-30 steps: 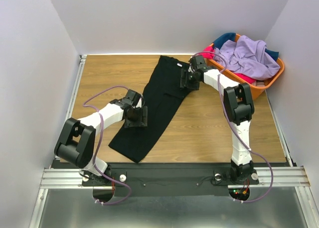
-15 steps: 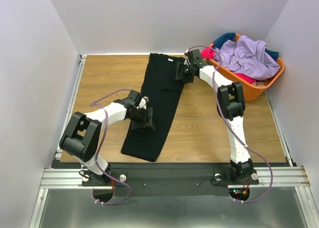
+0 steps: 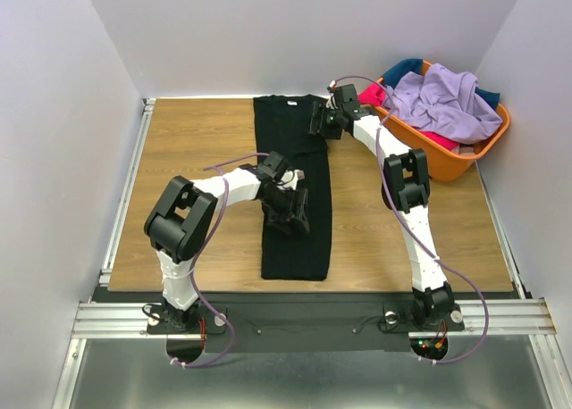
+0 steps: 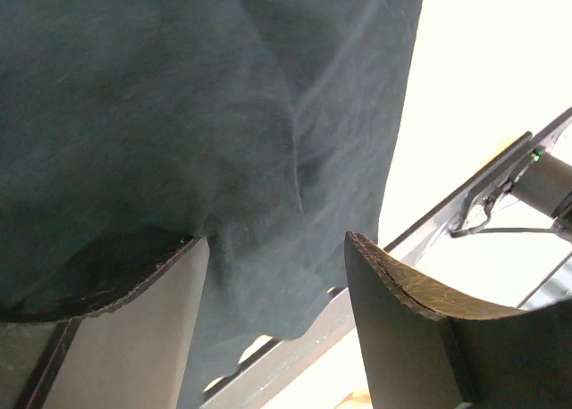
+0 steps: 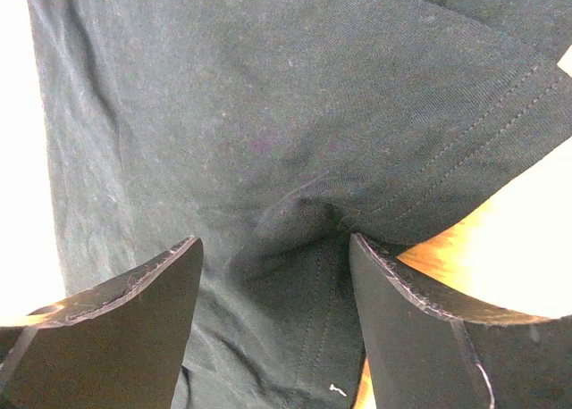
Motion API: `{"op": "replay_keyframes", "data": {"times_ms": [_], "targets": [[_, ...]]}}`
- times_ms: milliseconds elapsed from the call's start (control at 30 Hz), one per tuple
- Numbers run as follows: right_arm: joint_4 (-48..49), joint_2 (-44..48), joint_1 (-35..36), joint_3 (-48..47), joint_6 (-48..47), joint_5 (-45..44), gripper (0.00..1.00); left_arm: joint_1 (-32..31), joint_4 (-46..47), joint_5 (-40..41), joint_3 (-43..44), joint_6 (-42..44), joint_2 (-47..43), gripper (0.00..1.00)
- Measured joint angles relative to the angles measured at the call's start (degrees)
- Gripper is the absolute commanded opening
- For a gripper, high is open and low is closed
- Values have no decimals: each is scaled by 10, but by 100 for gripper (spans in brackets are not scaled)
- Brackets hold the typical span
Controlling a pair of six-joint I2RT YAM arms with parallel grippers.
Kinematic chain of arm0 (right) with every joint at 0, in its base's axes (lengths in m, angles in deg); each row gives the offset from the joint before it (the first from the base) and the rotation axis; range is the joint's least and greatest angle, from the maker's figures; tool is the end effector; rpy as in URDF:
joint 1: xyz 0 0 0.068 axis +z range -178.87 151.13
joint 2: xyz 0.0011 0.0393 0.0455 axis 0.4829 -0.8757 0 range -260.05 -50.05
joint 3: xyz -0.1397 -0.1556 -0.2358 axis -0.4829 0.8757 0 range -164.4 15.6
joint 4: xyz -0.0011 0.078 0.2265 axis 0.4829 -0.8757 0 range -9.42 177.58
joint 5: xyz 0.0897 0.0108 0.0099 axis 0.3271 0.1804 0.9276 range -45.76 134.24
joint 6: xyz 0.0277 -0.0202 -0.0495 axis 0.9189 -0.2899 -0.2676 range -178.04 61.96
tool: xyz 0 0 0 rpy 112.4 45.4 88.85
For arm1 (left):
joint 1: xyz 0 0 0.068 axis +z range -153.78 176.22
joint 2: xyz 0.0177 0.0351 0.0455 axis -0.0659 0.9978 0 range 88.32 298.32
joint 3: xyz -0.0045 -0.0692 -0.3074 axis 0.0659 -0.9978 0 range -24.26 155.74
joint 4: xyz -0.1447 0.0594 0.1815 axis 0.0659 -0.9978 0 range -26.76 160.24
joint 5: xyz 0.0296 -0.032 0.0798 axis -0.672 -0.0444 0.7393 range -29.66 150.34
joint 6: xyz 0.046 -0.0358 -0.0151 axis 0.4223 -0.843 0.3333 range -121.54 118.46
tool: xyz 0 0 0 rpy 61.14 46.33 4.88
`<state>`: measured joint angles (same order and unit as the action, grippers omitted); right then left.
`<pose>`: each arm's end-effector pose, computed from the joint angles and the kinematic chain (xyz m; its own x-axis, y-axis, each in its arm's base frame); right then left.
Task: Fold and stack the t-shirts
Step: Fold the tshirt
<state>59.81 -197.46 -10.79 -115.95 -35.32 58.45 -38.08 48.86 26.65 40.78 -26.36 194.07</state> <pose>0.5606 0.1947 0.1954 -0.7866 0.1371 -0.6021 -0.1800 0.8818 0.4360 0.2856 -0.2247 0.2123 -0.9495 0.2249 -0.2189 0.3137 0.7002 -0.6413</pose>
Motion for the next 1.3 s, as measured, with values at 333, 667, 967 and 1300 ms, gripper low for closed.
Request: {"op": "replay_keyframes", "data": {"times_ms": [333,667,967,1300], "targets": [[-6,5,0,-4,-24,3,78,-19,-38,62,61,22,5,75],[-29,316,0,271,-50,-32,80,-17,-15,189,37,15,-214,77],[-72,562,5,571,-50,0,79,-16,-54,222,-113,-12,-242,77],[-142,579,89,733,-49,47,78,-29,-71,212,-182,-53,-283,77]]}}
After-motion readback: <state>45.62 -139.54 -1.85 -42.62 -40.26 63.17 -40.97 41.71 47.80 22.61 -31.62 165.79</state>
